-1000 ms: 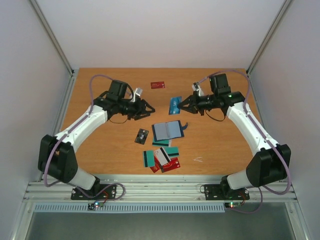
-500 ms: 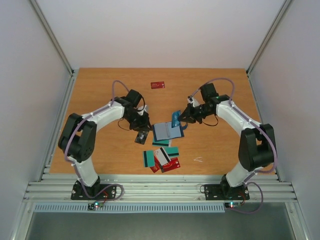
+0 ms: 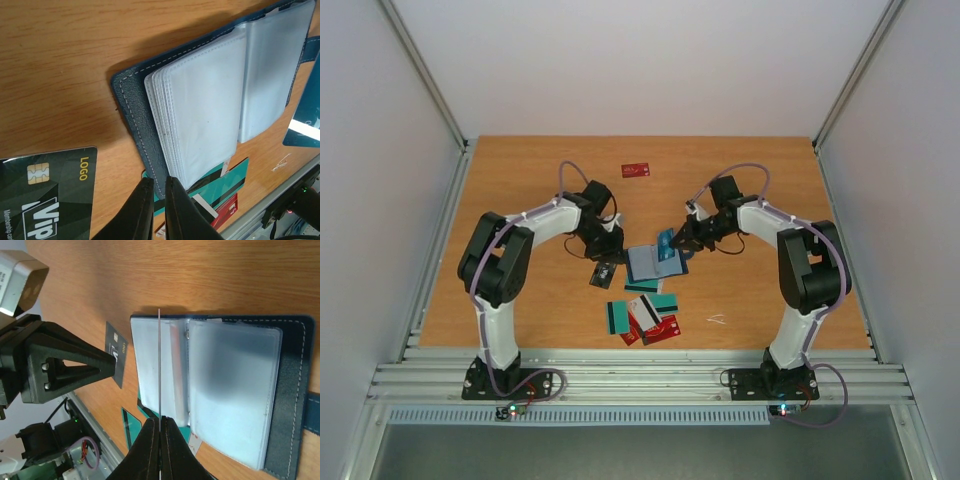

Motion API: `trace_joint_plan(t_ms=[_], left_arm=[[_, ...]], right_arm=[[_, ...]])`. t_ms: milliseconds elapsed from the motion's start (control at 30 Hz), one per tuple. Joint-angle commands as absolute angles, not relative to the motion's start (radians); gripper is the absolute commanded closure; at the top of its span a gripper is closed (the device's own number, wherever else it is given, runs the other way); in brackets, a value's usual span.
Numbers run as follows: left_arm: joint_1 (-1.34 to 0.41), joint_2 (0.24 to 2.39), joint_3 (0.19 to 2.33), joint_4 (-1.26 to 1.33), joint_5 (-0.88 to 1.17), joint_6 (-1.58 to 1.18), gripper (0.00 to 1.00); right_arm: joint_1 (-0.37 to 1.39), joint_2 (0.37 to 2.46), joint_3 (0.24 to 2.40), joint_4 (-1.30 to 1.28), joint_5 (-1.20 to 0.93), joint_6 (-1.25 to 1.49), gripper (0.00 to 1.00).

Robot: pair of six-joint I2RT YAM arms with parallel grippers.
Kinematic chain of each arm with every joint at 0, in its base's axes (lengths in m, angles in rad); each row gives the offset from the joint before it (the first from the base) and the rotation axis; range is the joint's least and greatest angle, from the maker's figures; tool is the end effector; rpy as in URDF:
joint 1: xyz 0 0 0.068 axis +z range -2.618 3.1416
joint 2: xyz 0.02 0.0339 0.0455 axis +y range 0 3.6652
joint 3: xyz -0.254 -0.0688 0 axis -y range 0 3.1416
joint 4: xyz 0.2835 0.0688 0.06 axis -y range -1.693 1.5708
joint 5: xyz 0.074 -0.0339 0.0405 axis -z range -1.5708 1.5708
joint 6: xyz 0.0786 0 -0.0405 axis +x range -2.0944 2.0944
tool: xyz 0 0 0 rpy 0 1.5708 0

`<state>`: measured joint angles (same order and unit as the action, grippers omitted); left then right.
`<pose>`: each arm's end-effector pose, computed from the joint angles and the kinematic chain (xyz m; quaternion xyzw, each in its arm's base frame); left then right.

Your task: Put the credit cards into the card holder

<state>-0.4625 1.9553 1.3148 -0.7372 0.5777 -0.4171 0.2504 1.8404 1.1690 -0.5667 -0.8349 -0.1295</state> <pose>0.3435 -0.2192 0.0904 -0.0491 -0.9532 0.2959 0.0371 0.3618 0.1527 0.1091 -0.2361 0.8726 0.4082 0.1269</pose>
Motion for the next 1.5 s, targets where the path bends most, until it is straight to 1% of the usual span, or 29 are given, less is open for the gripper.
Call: trace_joint_plan(t_ms=[0,500,800,1467], left_arm=[[-0.471,1.982,1.332,-0.733,0.594,-0.388,0.90],[-0.480,2.019,1.329,-0.726,0.628,-0.378,0.92],[-0.481,2.037,1.346,-0.745,0.633,-0.357,0.92],[-0.481,2.058,1.342,-0.743,0.640,-0.348,0.93]], right_arm=[[0.246,1.856,1.157,-0.509,-0.868,-0.175,0.99],[0.257,1.868,1.062,-0.363,-0.844,-0.131,0.99],[0.264,1.887,1.066,-0.354,-0.832,-0.125,0.99],[0.285,1.893,1.052,-0.317,-0.894,-0.076,0.99]])
